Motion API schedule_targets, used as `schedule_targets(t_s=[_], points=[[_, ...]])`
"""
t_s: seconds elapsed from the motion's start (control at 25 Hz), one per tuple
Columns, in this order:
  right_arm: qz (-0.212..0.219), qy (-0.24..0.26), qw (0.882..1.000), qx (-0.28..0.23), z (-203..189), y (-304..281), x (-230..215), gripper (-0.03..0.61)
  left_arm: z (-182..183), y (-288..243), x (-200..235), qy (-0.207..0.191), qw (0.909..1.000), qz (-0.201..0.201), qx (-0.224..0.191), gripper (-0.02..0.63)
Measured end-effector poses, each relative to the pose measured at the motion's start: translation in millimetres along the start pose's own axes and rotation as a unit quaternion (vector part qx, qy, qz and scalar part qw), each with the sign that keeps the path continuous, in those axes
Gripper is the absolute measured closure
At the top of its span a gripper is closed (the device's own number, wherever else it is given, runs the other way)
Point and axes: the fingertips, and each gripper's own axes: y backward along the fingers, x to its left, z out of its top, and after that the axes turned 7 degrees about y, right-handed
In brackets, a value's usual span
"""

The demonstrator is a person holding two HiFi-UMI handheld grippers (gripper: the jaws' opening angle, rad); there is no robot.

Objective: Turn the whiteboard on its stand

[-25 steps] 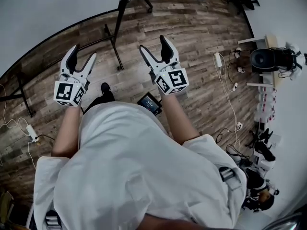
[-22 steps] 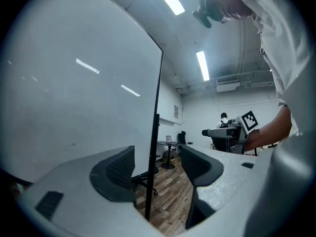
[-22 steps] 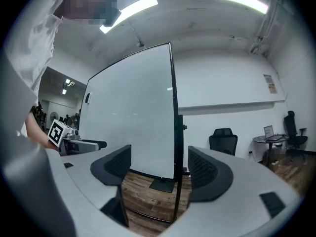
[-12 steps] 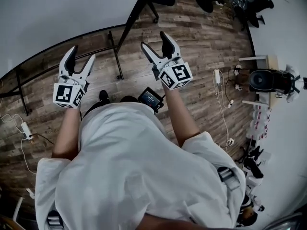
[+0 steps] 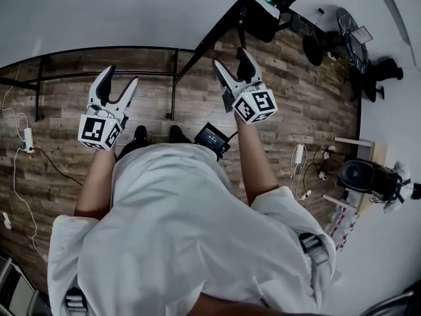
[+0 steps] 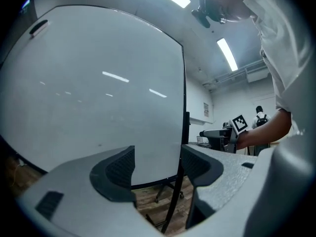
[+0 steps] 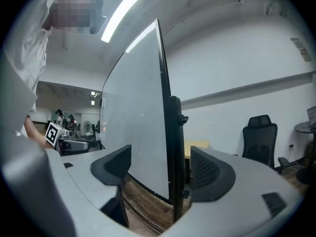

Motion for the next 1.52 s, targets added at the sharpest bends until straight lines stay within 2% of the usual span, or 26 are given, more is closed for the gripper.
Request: schedule_targets(t_s=[0.32, 0.6, 1.04, 1.24, 1.52], points=[[0.079, 0.010, 0.997, 0.007, -6.8, -26.9, -39.4, 0.216, -5.1, -3.0, -13.6, -0.006, 0.9975, 0.070, -0.010, 0.337], [0.169, 0.027, 0.985, 0.010, -6.5, -58.1, -43.8, 0.216, -11.2, -1.7, -26.7, -0.001, 0.9940, 0.108, -0.016, 0.337], [0.273, 0.023, 0.962, 0.013, -18.4, -85.0, -30.2, 0.218, -19.1, 4.3, -46.6, -0.007, 0.9918, 0.127, -0.006, 0.337], [0.295, 0.027, 0.955, 0.012, -19.6, -91.2, -25.7, 0.221, -14.1, -6.4, -57.8, -0.017, 0.9923, 0.123, -0.007, 0.337], [0.315, 0.008, 0.949, 0.002, -19.4, -93.8, -21.9, 0.301, -10.4, -29.0, -75.8, -0.020, 0.9945, 0.102, -0.006, 0.337]])
